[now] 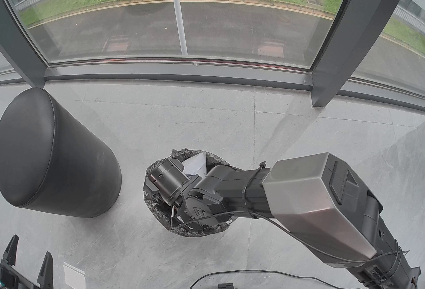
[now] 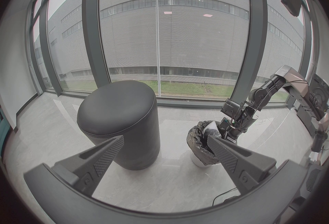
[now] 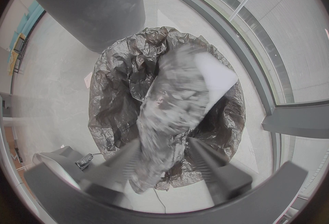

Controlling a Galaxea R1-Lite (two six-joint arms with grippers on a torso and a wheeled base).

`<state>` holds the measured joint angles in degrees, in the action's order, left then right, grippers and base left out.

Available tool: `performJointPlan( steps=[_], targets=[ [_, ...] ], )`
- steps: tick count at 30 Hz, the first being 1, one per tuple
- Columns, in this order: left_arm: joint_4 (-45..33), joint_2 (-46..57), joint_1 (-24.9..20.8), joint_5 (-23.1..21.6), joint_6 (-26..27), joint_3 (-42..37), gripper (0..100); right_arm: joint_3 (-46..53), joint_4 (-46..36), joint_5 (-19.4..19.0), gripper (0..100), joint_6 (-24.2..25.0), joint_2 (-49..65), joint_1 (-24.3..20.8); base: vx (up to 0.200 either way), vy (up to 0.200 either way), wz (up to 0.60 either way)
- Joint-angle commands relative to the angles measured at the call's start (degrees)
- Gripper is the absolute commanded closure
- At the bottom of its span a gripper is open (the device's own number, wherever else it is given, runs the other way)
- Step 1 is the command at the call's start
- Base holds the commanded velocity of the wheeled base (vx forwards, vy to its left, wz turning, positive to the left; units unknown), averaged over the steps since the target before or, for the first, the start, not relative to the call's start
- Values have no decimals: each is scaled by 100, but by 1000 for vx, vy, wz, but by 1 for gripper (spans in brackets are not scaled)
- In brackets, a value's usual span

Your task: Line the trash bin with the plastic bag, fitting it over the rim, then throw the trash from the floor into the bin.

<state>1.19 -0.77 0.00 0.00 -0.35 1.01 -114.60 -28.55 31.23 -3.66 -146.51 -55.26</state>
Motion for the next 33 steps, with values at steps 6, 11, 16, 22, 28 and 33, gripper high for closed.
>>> performJointPlan(
  steps=[6,11,16,22,28,33],
  targets=[
    [4,77,0,0,0,-101,0,1,280,76,0,5,-27,-20,0,0,0],
    [4,68,0,0,0,-101,0,1,289,67,0,-3,43,-2,0,0,0],
    [4,68,0,0,-9,-101,0,1,289,76,0,-3,26,-2,0,0,0],
    [4,77,0,0,-9,-101,0,1,280,23,0,-21,-106,-2,0,0,0],
    [4,77,0,0,0,-101,0,1,438,14,0,-118,-414,24,0,0,0],
    [4,77,0,0,-9,-101,0,1,851,-3,0,-425,-677,121,0,0,0]
  ],
)
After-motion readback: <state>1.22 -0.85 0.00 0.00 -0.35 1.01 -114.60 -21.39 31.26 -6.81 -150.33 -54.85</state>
